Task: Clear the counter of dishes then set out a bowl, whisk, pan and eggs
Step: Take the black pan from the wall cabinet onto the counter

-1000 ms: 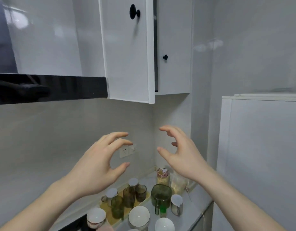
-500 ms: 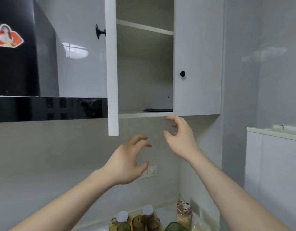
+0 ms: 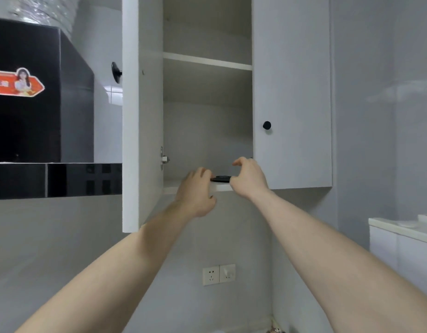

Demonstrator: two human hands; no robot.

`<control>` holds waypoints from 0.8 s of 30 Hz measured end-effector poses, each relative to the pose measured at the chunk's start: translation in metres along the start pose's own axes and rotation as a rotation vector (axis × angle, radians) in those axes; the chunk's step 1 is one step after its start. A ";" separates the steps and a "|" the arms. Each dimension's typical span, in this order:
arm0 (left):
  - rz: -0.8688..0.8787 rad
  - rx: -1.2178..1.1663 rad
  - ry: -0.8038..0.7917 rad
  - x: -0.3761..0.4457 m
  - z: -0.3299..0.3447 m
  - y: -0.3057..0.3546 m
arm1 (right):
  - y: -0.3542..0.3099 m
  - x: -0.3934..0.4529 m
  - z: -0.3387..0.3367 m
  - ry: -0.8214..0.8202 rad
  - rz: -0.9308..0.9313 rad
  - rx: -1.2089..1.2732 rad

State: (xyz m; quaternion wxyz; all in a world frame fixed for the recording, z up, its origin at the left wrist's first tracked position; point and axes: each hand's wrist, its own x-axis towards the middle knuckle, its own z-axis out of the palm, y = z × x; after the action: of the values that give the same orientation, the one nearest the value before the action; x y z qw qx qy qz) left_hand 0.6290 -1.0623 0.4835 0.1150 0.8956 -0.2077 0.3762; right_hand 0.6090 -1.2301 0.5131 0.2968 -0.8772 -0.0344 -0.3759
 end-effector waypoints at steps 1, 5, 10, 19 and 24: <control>-0.012 0.025 -0.011 0.005 0.002 -0.003 | -0.002 0.005 -0.001 -0.027 0.001 -0.042; -0.045 0.185 -0.101 0.016 0.012 -0.018 | -0.004 0.028 0.001 -0.165 0.021 -0.236; -0.035 0.352 -0.158 0.020 0.031 -0.027 | 0.001 0.057 0.021 -0.290 0.050 -0.380; -0.052 0.344 -0.246 0.026 0.026 -0.026 | 0.001 0.094 0.038 -0.325 -0.084 -0.664; -0.061 0.325 -0.250 0.027 0.026 -0.026 | 0.004 0.105 0.040 -0.389 -0.052 -0.730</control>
State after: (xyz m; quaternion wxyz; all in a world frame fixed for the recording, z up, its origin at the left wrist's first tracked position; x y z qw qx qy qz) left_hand 0.6747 -1.0565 0.4839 -0.0465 0.9480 -0.1295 0.2869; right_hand 0.7104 -1.2288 0.5610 -0.0555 -0.9784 0.0237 -0.1979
